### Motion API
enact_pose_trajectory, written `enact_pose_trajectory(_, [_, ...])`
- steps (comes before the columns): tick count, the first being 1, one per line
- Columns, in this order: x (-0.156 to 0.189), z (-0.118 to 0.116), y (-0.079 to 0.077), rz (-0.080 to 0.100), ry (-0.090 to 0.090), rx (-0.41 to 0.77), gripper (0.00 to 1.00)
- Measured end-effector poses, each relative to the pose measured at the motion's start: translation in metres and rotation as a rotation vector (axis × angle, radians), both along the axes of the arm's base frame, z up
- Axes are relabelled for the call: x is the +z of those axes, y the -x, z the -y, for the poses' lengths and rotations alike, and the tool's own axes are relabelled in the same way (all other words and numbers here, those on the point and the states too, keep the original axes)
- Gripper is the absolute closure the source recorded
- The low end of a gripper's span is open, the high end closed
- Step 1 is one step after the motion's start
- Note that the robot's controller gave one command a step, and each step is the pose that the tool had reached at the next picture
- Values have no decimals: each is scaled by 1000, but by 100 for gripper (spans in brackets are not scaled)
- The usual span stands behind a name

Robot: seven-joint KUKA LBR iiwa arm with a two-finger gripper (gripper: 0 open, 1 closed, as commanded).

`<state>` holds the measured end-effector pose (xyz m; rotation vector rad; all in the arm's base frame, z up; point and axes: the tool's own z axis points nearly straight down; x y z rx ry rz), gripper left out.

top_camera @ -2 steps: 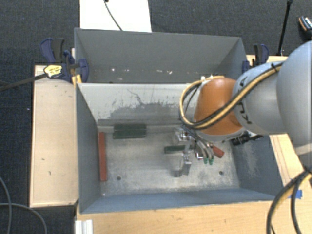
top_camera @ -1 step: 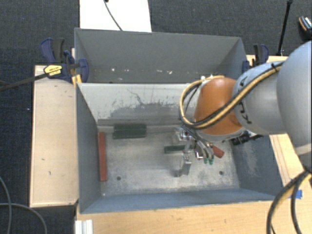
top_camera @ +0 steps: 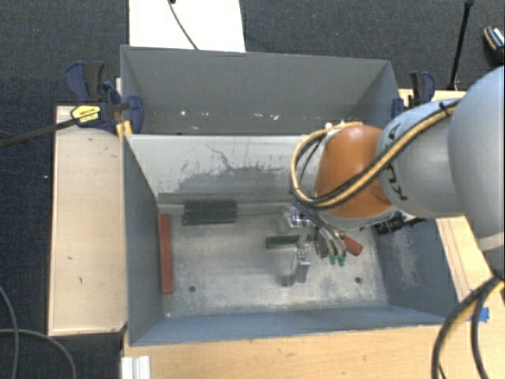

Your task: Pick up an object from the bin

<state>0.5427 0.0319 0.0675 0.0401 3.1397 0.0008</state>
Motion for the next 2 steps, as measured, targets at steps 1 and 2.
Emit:
enact_pose_trajectory(1, [0,0,-1,1,0,0,0])
enact_pose_trajectory(2, [1,0,-1,1,0,1,100])
